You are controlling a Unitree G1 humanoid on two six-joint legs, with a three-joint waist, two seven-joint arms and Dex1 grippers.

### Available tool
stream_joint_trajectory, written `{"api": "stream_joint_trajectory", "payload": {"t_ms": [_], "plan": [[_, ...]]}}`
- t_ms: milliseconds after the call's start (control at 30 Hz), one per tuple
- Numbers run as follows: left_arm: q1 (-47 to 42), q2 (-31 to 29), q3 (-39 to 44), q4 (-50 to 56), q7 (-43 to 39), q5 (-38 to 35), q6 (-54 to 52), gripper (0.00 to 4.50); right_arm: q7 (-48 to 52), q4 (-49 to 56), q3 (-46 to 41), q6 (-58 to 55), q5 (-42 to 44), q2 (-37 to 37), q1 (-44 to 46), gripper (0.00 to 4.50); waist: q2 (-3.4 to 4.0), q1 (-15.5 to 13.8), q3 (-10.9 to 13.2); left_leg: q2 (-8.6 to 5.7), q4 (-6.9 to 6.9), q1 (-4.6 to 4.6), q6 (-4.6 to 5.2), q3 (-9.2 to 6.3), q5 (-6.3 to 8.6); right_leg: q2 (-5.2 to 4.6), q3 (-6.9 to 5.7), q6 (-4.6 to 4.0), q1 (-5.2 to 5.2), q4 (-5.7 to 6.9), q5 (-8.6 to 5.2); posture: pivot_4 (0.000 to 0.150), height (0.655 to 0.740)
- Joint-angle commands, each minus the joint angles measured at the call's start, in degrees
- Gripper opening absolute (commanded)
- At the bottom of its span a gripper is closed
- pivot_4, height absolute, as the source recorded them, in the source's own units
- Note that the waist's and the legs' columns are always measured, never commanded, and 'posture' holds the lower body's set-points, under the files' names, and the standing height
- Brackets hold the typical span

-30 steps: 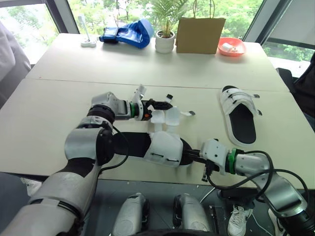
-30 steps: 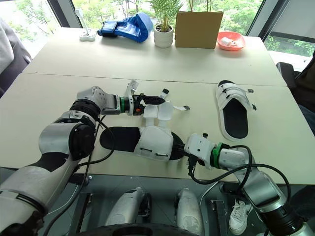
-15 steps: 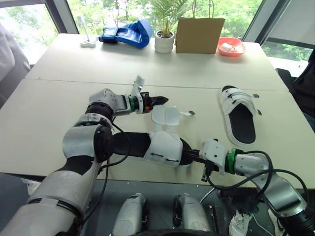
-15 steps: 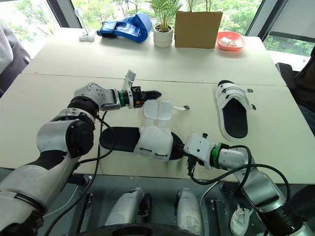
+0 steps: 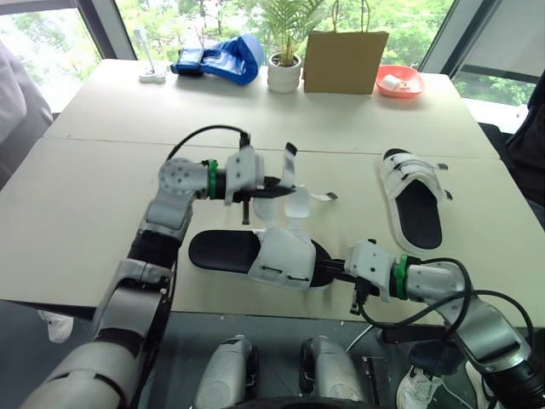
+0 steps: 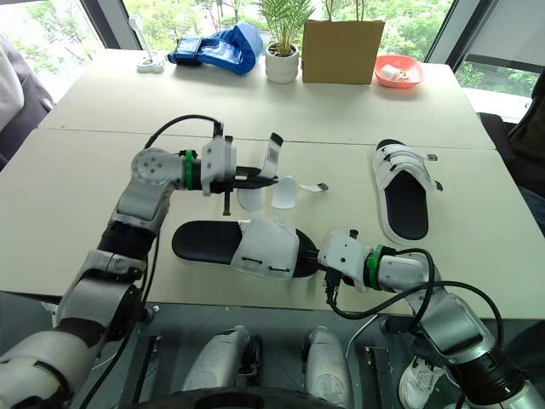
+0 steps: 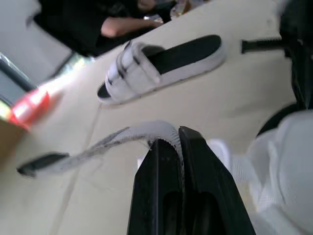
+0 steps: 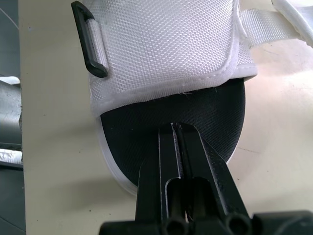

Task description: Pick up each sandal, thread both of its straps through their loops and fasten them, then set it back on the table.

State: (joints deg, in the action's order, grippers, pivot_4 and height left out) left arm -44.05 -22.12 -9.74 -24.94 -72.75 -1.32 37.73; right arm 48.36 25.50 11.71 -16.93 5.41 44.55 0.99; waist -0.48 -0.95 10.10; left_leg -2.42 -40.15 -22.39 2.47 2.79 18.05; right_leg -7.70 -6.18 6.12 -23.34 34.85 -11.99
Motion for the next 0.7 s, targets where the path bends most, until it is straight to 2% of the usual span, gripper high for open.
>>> {"api": "stream_joint_trajectory", "payload": {"t_ms": [33,67,133,233,333,433,467,567,700], "plan": [[-2.97,-2.93,-2.14,-9.90,4.39,5.35,42.32,0.07,1.21,-2.96,1.89,-0.37,-1.90,0.73,-0.67,0.00,0.07,0.03,-0.07,0.00,0.02,0.01,0.00,0.00,0.00,-0.01,0.00,0.00,0.00,-0.02,0.00,0.150,0.7209],[-4.05,-3.90,-2.80,-12.32,5.82,8.13,49.09,0.07,1.33,-3.30,2.06,-0.23,-2.02,0.57,-0.34,0.00,0.07,0.06,-0.07,0.00,0.02,0.01,0.01,0.01,0.01,-0.01,-0.01,-0.01,0.01,-0.05,0.01,0.150,0.7209],[-5.35,-5.54,-3.51,-14.24,9.77,14.48,54.65,0.07,1.42,-3.77,2.36,-0.17,-2.10,0.22,0.24,0.00,0.06,0.10,-0.08,0.00,0.04,0.00,0.03,0.01,0.01,0.00,-0.05,-0.02,0.01,-0.06,0.02,0.150,0.7209],[-5.90,-5.34,-0.67,-13.50,19.81,21.58,54.77,0.07,1.68,-4.14,2.73,-0.32,-2.09,-0.12,1.05,0.00,0.06,0.11,-0.08,0.01,0.05,0.00,0.27,0.01,-0.05,0.03,-0.11,-0.01,0.00,-0.06,0.03,0.150,0.7209],[-7.78,-4.70,1.24,-17.36,27.80,28.63,54.77,0.07,2.04,-4.20,2.68,-0.29,-2.00,0.00,1.30,0.00,0.02,0.10,-0.10,0.02,0.05,-0.01,0.39,0.01,-0.03,0.05,-0.12,0.00,0.01,-0.05,0.03,0.150,0.7209],[-11.24,-4.17,1.47,-25.78,33.37,30.65,52.00,0.07,2.27,-3.92,2.38,-0.34,-1.89,0.35,1.22,0.00,0.01,0.11,-0.11,0.02,0.05,-0.02,0.43,0.02,-0.02,0.08,-0.15,0.01,0.00,0.00,0.02,0.150,0.7209],[-12.13,-4.23,-0.10,-28.07,33.98,28.88,50.05,0.07,2.31,-3.88,2.36,-0.32,-1.93,0.41,1.22,0.00,0.01,0.17,-0.11,0.02,0.05,-0.02,0.44,0.02,-0.02,0.08,-0.15,0.02,0.00,0.00,0.02,0.150,0.7209],[-13.80,-4.73,-5.16,-31.83,33.11,22.15,46.61,0.95,2.38,-3.70,2.39,-0.37,-1.98,0.39,1.18,0.00,0.00,0.19,-0.11,0.02,0.04,-0.02,0.48,0.05,-0.01,0.11,-0.16,0.05,-0.01,0.04,-0.01,0.150,0.7209],[-13.33,-7.79,-12.81,-30.02,31.22,14.43,47.28,2.92,2.46,-3.52,2.62,-0.57,-1.96,0.17,1.33,0.00,0.00,0.23,-0.10,0.02,0.04,-0.02,0.48,0.05,-0.01,0.07,-0.15,0.06,-0.02,0.05,-0.02,0.150,0.7209]]}}
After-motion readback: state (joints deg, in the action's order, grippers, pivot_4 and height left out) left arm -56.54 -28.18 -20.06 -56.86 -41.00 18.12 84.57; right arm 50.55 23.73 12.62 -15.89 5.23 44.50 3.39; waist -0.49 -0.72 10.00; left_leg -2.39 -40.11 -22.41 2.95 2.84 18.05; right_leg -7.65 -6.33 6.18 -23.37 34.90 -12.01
